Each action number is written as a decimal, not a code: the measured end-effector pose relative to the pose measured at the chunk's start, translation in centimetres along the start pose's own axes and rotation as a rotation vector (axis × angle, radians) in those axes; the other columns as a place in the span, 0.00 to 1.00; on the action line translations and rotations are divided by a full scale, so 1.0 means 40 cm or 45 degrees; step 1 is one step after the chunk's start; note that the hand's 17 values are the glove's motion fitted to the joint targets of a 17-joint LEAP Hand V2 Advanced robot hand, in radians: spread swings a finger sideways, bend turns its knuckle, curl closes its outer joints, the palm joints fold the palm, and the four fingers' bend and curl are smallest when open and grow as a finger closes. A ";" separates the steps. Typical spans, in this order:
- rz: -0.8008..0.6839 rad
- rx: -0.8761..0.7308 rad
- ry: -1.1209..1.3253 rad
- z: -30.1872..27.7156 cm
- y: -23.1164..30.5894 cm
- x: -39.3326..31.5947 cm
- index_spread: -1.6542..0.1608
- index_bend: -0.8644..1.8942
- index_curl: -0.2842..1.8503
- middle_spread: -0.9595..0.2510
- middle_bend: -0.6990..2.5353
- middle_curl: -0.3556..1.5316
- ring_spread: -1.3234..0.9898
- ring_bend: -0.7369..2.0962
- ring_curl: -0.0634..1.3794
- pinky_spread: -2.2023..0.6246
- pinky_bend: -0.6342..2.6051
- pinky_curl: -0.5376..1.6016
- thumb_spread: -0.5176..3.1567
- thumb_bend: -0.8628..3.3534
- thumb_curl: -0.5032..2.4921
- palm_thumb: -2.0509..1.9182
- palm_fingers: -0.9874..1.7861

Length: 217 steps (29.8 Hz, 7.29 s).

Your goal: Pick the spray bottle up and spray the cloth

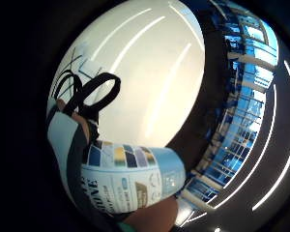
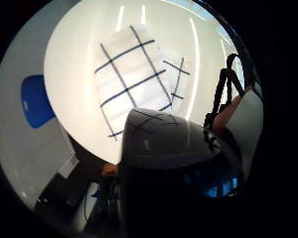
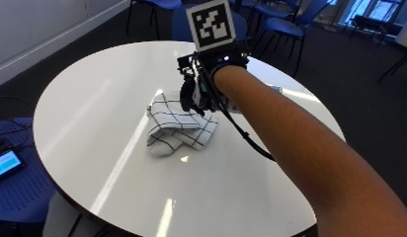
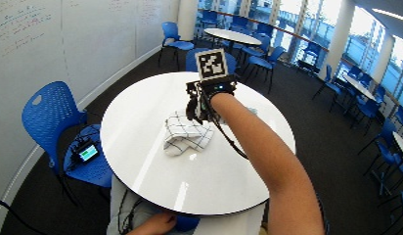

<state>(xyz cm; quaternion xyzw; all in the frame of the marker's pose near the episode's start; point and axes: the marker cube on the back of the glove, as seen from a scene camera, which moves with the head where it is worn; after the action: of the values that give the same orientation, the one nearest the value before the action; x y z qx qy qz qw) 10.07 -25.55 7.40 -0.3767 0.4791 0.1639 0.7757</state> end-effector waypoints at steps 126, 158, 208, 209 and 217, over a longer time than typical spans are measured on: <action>-0.461 0.727 -1.891 -0.042 0.083 -0.397 0.78 0.46 0.38 0.67 0.36 0.45 0.52 0.43 0.36 0.70 0.31 0.44 0.23 0.20 0.43 0.75 0.84; -0.504 0.704 -1.770 -0.187 0.142 -0.391 0.77 0.45 0.38 0.62 0.34 0.44 0.51 0.42 0.35 0.72 0.30 0.44 0.25 0.20 0.43 0.74 0.81; -0.599 0.375 -1.578 0.030 0.114 -0.350 0.72 0.31 0.29 0.73 0.27 0.41 0.53 0.40 0.34 0.84 0.33 0.43 0.35 0.18 0.38 0.70 0.44; -0.594 0.401 -1.562 0.032 0.120 -0.343 0.72 0.31 0.28 0.74 0.27 0.40 0.54 0.39 0.34 0.85 0.34 0.43 0.35 0.18 0.37 0.70 0.44; -0.629 0.423 -1.460 0.056 0.180 -0.308 0.71 0.34 0.24 0.80 0.27 0.38 0.56 0.39 0.30 0.86 0.37 0.43 0.36 0.19 0.34 0.68 0.39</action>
<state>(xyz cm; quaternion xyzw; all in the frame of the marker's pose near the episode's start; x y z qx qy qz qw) 1.03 -17.81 15.60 -0.2034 -0.0931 0.0793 0.9714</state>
